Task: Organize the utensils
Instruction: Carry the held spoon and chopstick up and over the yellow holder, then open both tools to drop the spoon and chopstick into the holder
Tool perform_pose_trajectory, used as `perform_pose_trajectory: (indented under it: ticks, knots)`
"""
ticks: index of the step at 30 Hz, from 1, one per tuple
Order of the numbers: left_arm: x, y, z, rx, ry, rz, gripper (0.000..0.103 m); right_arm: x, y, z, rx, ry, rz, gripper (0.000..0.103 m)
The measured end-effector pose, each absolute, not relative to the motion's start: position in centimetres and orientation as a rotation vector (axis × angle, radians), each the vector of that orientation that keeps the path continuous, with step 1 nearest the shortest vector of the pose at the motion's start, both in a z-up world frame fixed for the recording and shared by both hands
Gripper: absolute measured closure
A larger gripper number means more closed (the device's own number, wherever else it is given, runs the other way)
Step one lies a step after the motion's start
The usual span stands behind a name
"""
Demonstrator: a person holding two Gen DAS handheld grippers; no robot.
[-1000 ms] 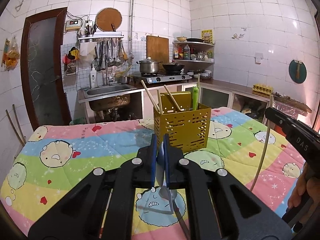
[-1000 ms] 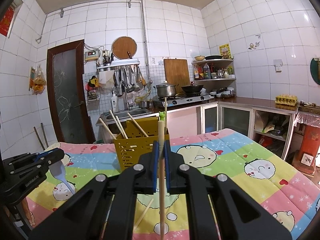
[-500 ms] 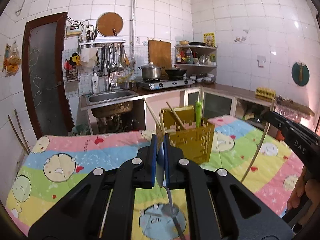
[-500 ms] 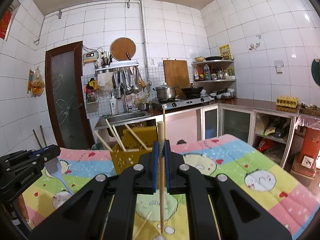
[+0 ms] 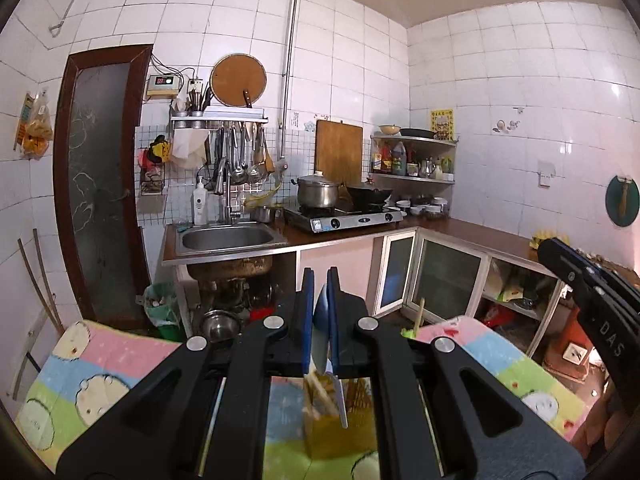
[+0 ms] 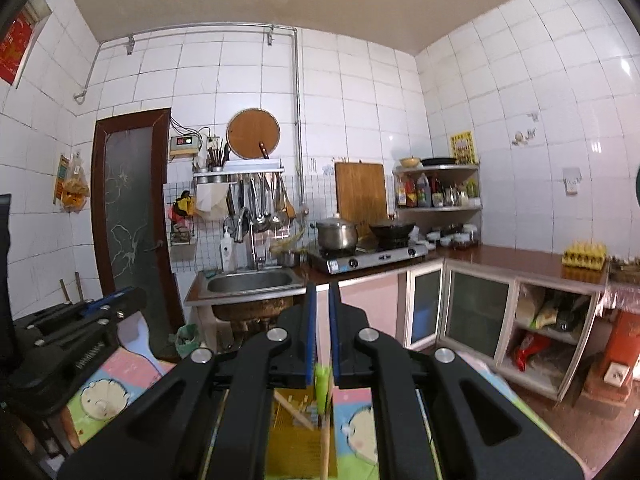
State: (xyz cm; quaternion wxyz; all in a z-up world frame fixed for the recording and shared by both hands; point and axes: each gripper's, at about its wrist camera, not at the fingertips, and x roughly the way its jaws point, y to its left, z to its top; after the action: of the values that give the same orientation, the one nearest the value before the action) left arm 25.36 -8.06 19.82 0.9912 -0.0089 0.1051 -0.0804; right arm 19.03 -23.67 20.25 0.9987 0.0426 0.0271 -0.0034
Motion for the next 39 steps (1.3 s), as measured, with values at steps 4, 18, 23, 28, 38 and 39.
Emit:
perform_pose_trajectory:
  ticks: [4, 18, 23, 28, 38, 39]
  knots:
    - [28.1, -8.8, 19.4, -0.016, 0.232, -0.160, 0.098, 21.3, -24.2, 20.7, 0.076, 0.060, -0.008, 0.101]
    - [30.7, -7.2, 16.4, -0.044, 0.301, -0.171, 0.098, 24.2, -27.4, 11.7, 0.119, 0.323, -0.053, 0.100]
    - [30.6, -7.3, 16.4, -0.056, 0.272, -0.179, 0.098, 24.1, -28.1, 10.2, 0.116, 0.355, -0.070, 0.100]
    - [31.7, -8.4, 15.2, 0.008, 0.324, -0.178, 0.098, 24.1, -28.8, 8.4, 0.158, 0.399, -0.072, 0.100]
    - [31.6, -5.4, 10.9, -0.044, 0.422, -0.155, 0.039, 22.1, -27.8, 3.5, 0.199, 0.519, -0.105, 0.067]
    - [31.0, -4.9, 10.8, -0.046, 0.424, -0.151, 0.036, 21.7, -27.6, 3.1, 0.207, 0.518, -0.108, 0.047]
